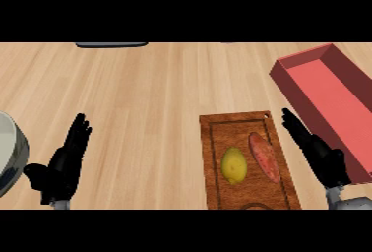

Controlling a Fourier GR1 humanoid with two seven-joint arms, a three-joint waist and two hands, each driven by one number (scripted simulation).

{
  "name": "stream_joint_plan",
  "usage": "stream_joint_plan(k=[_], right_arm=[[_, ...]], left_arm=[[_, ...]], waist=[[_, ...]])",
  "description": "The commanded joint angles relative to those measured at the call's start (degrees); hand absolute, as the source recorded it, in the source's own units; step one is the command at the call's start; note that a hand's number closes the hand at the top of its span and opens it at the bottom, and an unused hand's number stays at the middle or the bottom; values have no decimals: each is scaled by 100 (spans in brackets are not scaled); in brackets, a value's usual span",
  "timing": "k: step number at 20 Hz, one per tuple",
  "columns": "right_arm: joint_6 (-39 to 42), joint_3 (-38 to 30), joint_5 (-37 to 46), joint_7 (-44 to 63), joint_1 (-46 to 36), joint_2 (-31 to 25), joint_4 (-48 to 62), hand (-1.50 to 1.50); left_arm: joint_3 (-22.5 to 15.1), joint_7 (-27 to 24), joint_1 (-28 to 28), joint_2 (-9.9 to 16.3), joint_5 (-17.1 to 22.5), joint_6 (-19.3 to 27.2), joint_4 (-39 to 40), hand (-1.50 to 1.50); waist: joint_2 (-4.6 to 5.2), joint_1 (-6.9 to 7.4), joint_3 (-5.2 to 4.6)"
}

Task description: Pick the lemon from the cutting board and place it in the cardboard box

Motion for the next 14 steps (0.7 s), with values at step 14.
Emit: stream_joint_plan(k=[14], right_arm=[[-2044, -741, 2748, 1563, 1295, -1308, -3945, -150]], left_arm=[[-51, -279, -1245, 1355, -336, -1507, -265, 0]], waist=[[90, -213, -103]])
